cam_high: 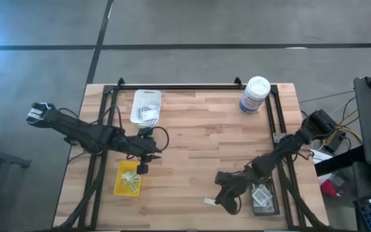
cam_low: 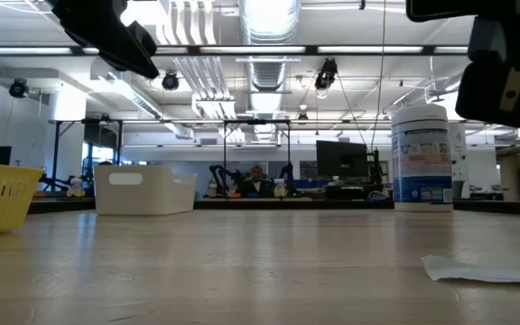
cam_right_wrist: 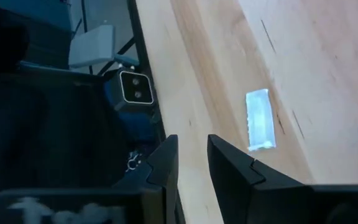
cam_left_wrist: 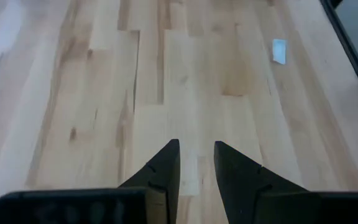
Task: Pick & Place First Aid Supplies
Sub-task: Put the green bandage into the yellow bin
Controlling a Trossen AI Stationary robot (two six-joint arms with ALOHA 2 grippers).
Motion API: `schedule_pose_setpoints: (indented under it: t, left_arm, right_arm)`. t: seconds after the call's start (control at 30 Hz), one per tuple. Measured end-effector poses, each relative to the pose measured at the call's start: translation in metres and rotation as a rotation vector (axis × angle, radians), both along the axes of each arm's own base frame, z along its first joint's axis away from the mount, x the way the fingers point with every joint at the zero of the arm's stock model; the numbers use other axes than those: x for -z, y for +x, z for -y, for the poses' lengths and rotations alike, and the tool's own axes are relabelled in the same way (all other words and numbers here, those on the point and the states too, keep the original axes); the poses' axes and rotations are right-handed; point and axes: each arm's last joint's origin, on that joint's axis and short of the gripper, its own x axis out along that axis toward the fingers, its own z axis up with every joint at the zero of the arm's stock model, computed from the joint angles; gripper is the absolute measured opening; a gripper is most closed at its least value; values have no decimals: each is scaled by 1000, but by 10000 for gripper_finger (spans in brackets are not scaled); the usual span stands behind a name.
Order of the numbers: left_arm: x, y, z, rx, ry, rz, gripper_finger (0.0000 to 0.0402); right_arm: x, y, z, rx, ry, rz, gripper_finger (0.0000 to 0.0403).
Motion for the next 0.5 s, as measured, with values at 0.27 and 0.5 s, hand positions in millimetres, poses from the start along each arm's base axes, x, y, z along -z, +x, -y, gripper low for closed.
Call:
schedule_pose_setpoints:
  t: [0.27,0.5]
  left_arm:
    - [3,13,0,65,84,48,94]
    - [5,18,-9,24,86,39,94]
  right_arm:
    - [28,14,-12,-23,29,10,60]
    - [45,19,-16,-43,4,-38,48]
